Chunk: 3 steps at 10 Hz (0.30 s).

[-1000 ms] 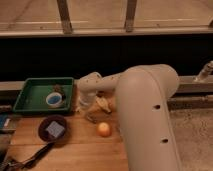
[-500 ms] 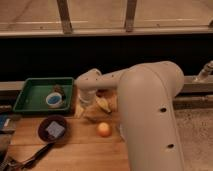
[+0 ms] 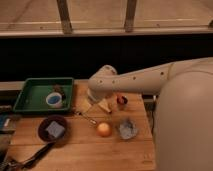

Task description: Place fork in table surface

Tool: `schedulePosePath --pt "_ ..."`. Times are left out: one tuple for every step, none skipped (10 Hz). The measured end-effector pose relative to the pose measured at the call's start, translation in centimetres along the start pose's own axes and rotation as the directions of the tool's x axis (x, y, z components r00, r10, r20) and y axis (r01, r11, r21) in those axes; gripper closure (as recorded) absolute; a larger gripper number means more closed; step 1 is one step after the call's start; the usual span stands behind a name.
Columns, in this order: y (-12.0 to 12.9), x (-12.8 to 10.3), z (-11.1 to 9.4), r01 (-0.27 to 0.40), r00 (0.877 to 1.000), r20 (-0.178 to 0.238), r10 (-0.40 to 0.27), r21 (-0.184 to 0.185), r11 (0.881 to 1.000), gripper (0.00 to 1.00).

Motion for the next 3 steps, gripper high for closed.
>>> schedulePosePath --pt "-0.03 0.25 -0.85 -0.01 1.0 0.028 0.01 0.007 1.0 0.2" --pt "-0.02 0.38 -1.1 -0.014 0.999 0.036 0.013 0.009 1.0 0.2" --pt "-0.01 0.37 -1.06 -0.011 0.999 0.036 0.011 0.009 1.0 0.2"
